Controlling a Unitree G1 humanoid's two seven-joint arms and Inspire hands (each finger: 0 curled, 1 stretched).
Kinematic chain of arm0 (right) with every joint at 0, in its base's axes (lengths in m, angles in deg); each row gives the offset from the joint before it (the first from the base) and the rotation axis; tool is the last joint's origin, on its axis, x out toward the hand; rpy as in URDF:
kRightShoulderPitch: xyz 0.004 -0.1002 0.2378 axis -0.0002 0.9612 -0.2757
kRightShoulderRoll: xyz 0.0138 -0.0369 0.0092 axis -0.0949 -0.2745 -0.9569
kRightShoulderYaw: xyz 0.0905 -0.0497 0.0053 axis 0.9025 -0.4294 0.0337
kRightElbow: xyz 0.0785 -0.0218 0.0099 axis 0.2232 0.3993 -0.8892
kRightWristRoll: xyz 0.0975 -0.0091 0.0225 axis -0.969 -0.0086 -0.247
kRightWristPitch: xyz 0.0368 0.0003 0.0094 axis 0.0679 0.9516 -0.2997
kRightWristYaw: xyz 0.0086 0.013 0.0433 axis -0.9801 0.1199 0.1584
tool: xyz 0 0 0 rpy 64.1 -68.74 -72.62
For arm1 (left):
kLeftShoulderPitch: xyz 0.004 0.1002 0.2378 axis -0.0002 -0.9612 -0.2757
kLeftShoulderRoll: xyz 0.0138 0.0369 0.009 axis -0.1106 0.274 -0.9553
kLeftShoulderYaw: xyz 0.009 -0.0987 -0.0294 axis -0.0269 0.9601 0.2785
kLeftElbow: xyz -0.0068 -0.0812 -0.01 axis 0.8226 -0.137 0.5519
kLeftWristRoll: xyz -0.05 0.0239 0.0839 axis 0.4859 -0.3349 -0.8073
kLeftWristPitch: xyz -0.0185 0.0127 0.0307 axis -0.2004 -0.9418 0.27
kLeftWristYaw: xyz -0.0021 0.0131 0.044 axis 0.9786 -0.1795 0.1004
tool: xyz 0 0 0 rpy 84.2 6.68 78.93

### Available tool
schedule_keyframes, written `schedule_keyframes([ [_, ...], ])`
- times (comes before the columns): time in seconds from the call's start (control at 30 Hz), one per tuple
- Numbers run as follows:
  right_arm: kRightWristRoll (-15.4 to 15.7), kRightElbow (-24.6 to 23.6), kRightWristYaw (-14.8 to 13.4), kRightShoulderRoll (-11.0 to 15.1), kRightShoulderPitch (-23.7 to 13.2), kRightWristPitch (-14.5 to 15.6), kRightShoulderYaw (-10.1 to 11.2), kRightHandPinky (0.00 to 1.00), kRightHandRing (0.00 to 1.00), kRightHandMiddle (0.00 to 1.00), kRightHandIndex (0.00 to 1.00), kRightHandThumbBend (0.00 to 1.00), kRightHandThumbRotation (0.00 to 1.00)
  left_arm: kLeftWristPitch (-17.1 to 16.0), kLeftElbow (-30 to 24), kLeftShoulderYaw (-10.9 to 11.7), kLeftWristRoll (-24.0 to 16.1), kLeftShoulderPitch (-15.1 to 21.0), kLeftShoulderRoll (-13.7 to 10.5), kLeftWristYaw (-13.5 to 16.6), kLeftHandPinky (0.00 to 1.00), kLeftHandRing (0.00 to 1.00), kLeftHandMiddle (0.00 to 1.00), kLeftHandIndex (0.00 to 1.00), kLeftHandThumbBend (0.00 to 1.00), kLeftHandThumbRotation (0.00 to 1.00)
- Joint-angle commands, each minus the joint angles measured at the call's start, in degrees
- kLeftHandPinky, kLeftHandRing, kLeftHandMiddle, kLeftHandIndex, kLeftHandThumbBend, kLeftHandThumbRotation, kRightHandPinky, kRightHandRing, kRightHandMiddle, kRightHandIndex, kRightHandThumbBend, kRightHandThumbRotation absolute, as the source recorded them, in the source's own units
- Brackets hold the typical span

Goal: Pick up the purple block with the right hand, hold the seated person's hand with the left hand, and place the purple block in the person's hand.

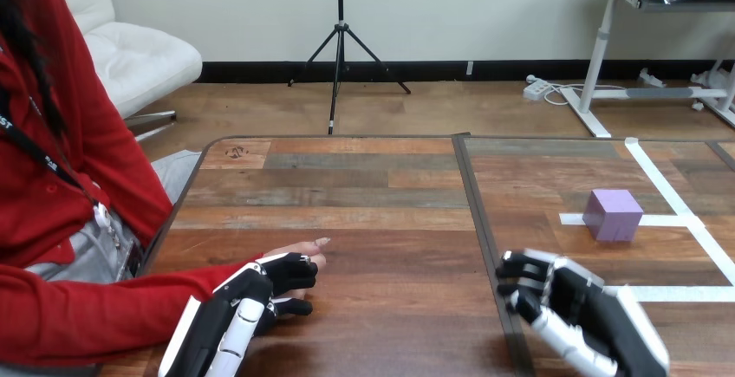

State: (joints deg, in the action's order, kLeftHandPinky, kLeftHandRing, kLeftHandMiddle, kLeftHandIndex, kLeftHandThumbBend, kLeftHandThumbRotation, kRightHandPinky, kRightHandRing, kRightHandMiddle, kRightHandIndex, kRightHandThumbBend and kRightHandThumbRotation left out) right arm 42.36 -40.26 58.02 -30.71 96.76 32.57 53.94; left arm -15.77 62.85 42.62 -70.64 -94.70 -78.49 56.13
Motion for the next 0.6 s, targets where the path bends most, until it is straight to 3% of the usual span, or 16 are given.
schedule_keyframes([
  [0.0,2.97,0.35,-2.94,5.10,-14.18,0.30,1.63,0.63,0.69,0.72,0.71,0.72,0.50,-0.71,-2.12,0.26,-0.73,3.70,0.01,0.32,0.63,0.74,0.72,0.68,0.65,0.87],
  [0.37,5.91,7.12,-4.29,10.64,-26.49,3.31,1.09,0.69,0.74,0.75,0.72,0.69,0.44,-1.20,-1.09,0.15,-0.98,4.47,0.20,0.60,0.60,0.72,0.70,0.66,0.58,0.86],
  [0.57,9.45,13.06,-5.91,13.84,-33.55,4.65,0.20,0.71,0.77,0.78,0.73,0.71,0.45,-1.13,-0.31,0.17,-0.84,4.91,0.23,0.47,0.60,0.72,0.71,0.65,0.55,0.84],
])
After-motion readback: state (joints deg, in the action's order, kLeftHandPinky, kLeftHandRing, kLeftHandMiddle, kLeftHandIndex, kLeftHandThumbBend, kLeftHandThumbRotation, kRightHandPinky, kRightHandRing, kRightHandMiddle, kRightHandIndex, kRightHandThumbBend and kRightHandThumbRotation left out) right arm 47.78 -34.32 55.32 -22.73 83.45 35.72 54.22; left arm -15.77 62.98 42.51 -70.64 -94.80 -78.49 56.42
